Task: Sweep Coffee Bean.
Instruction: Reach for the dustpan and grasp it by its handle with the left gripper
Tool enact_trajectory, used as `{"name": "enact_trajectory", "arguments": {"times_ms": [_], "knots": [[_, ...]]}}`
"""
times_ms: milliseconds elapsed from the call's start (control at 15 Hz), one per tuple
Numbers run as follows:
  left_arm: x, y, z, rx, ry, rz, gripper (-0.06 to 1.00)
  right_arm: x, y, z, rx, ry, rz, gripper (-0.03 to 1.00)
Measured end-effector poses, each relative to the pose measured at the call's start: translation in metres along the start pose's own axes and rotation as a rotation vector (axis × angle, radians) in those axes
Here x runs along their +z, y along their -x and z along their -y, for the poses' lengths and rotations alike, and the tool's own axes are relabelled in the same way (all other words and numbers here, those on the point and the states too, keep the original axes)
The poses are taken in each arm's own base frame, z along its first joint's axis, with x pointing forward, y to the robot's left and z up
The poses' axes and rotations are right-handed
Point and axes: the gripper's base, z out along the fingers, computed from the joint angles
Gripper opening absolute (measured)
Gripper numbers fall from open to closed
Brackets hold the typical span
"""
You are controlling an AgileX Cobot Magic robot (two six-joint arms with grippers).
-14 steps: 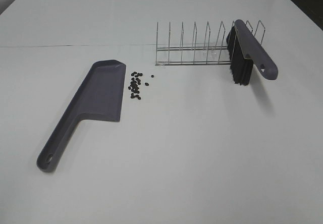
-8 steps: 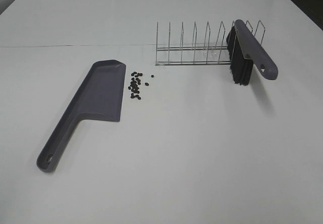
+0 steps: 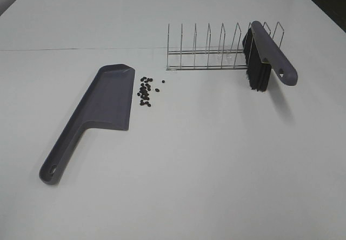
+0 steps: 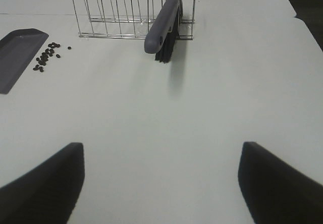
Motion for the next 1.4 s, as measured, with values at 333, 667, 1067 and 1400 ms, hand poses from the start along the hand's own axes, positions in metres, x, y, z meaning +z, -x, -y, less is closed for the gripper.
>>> {"name": "enact_trajectory", "arguments": {"times_ms": [333, 667, 1067, 1400], "knots": [[0.0000, 0.0000, 0.0000, 0.000, 0.000, 0.000, 0.95, 0.0000, 0.0000, 0.0000, 0.000, 0.000, 0.000, 0.71], [0.0000, 0.0000, 0.0000, 0.000, 0.000, 0.000, 0.95, 0.0000, 0.0000, 0.0000, 0.000, 0.000, 0.000, 0.71], [0.0000, 0.0000, 0.0000, 0.000, 0.000, 0.000, 0.95, 0.0000, 0.0000, 0.0000, 0.000, 0.000, 0.000, 0.71], [0.0000, 0.0000, 0.0000, 0.000, 0.000, 0.000, 0.95, 0.0000, 0.0000, 0.0000, 0.000, 0.000, 0.000, 0.71]]}}
